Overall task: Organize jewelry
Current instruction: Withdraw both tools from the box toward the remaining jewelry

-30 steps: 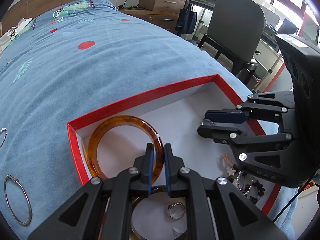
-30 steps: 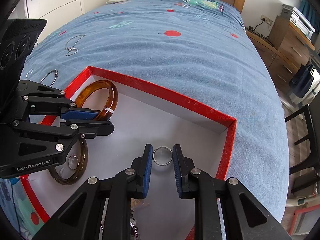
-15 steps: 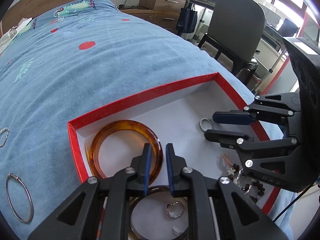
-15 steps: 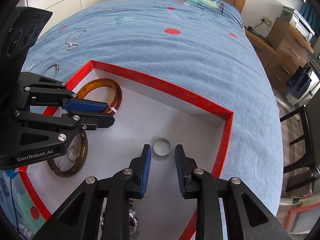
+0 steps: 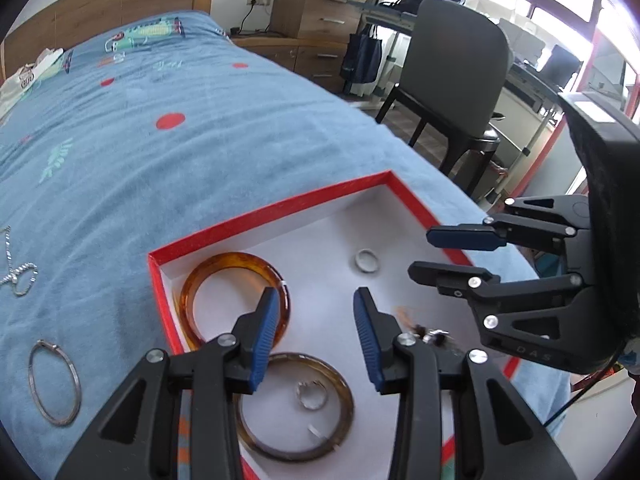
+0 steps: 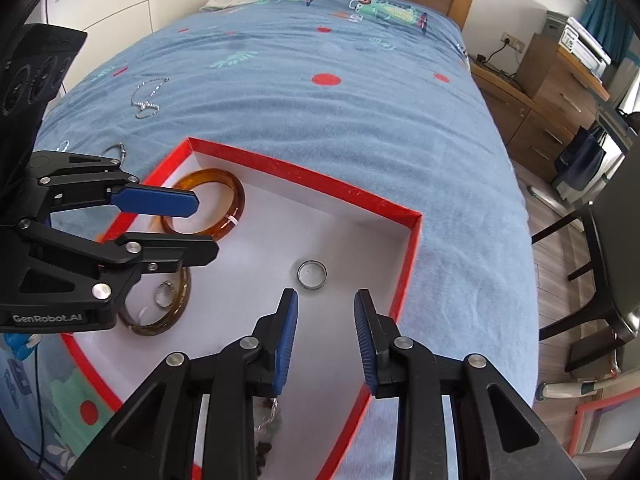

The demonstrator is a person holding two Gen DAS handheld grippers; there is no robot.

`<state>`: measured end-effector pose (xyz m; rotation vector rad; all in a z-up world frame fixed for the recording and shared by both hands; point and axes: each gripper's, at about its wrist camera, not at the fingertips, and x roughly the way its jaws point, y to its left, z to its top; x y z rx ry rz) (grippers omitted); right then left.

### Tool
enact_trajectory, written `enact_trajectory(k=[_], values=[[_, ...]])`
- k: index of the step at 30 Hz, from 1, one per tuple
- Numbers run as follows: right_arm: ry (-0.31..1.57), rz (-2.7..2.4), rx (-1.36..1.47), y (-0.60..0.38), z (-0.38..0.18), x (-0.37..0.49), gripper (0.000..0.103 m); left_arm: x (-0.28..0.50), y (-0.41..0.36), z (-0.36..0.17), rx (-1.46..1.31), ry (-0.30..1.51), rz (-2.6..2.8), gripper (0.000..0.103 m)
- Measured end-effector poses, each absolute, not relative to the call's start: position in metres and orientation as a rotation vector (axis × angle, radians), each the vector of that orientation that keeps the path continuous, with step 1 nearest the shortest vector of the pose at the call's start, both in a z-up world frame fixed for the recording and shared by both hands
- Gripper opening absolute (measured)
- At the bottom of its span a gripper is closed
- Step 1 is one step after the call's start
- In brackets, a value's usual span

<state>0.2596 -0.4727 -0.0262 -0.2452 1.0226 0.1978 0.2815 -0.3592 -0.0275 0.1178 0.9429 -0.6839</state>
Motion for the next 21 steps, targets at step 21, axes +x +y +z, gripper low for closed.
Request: enact_trajectory(k=[21], values=[[0.944, 0.176, -0.155, -0.433, 0.023, 0.187, 0.045, 0.191, -0.272, 0.035, 0.201, 0.823, -0.370, 0.037]])
